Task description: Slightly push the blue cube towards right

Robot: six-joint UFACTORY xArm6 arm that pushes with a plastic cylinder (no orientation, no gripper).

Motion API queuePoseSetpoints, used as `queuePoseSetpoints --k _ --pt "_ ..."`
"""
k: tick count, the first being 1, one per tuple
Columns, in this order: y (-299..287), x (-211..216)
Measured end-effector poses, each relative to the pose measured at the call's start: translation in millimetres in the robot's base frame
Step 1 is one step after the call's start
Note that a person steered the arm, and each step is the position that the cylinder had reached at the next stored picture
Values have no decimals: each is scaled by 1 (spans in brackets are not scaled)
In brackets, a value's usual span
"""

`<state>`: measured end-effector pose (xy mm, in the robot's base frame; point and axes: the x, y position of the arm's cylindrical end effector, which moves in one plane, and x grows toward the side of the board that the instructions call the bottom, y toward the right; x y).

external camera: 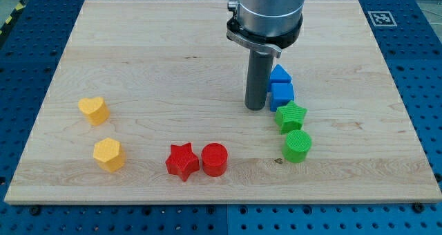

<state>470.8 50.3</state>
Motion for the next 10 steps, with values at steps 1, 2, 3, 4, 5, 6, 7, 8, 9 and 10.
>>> queuePoseSetpoints --k 1,2,3,4,5,6,7,8,9,10 --pt "0 -3" --pt "0 -3" --pt "5 -3" --pt "9 -3" --pt "9 -3" --pt "11 -3" --pt "12 -4" --pt "12 -5" --pt "13 -6" --pt "16 -6"
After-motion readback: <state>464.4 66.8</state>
